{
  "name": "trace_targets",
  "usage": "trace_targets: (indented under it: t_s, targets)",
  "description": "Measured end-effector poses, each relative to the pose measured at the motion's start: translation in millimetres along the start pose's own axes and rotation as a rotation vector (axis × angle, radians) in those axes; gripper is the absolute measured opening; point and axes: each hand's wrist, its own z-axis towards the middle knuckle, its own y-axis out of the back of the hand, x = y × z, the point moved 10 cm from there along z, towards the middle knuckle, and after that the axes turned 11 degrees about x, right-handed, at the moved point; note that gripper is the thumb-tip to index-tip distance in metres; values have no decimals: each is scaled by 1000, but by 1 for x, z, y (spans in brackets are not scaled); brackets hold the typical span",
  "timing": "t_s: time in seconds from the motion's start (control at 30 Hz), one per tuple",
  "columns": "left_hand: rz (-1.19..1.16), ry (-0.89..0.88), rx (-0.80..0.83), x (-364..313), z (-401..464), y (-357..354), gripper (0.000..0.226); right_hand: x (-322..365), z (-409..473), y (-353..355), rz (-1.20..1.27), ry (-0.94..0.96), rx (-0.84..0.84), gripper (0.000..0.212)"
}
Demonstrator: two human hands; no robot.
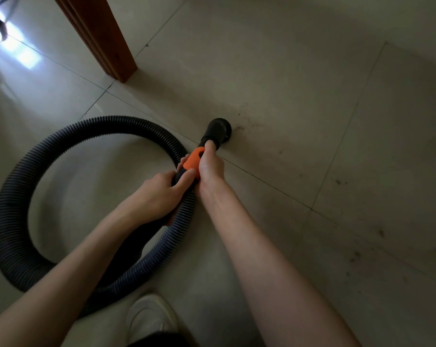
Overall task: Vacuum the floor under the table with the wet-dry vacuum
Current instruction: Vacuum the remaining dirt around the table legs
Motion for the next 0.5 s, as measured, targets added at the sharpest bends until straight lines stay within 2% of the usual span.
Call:
trace_targets:
  t_s: [0.2,0.5]
  targets:
    - [51,-26,5,-5,-5,-11,51,-5,-7,13,20,17,-25,39]
    - [170,-91,-2,-43,16,-15,53,28,4,41,63,90,-85,40]
